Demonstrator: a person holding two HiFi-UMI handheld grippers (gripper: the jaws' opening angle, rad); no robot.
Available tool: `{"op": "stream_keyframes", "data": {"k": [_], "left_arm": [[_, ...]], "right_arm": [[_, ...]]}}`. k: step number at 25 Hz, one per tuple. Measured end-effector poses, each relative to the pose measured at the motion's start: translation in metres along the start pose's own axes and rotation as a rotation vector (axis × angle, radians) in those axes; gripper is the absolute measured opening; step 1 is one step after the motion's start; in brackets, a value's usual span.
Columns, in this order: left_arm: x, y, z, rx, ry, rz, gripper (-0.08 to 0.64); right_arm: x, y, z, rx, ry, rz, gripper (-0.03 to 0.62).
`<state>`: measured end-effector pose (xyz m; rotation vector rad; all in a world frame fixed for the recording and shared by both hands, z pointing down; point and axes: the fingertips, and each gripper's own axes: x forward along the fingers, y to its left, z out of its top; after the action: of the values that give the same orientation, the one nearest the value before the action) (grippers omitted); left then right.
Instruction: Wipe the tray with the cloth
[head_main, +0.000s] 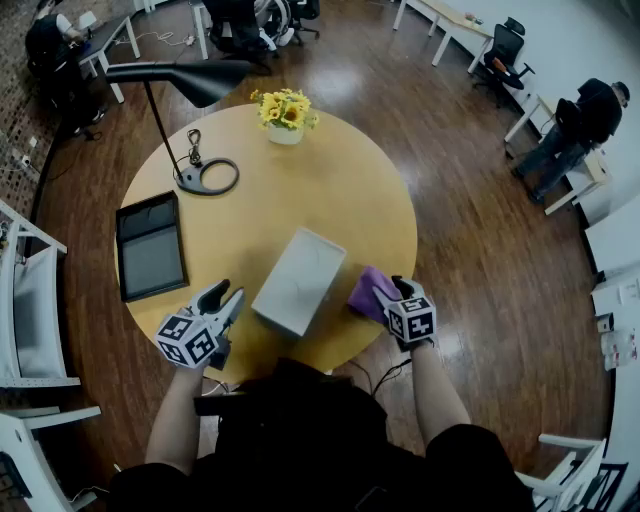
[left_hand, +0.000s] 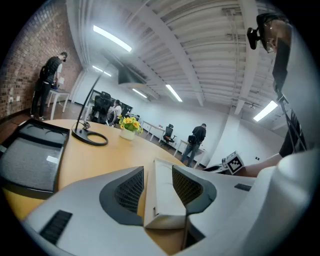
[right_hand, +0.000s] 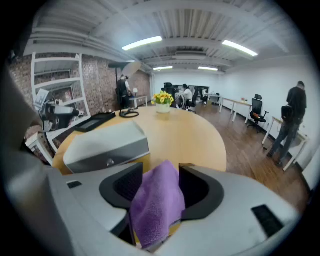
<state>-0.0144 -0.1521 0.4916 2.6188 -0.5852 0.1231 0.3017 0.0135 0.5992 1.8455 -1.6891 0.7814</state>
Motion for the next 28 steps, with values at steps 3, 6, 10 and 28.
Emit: {"op": "stream_keyframes", "data": {"k": [3, 6, 10, 28], "left_arm": [[0.021, -0.015, -0.006, 0.032, 0.042, -0.013, 0.170], [0.038, -0.020, -0.023, 0.053, 0.115, -0.013, 0.171], [0.050, -0.014, -0.049, 0.124, 0.188, 0.037, 0.172], [0.053, -0.015, -0.058, 0.156, 0.211, 0.013, 0.158]], "right_arm": [[0.025, 0.000, -0.008, -0.017, 0.079, 0.000, 0.252], [0.041, -0.001, -0.013, -0.003, 0.125, -0.001, 0.252], [0.059, 0.000, -0.038, -0.042, 0.193, -0.008, 0.240], [0.046, 0.011, 0.034, 0.390, -0.102, 0.215, 0.080]]}}
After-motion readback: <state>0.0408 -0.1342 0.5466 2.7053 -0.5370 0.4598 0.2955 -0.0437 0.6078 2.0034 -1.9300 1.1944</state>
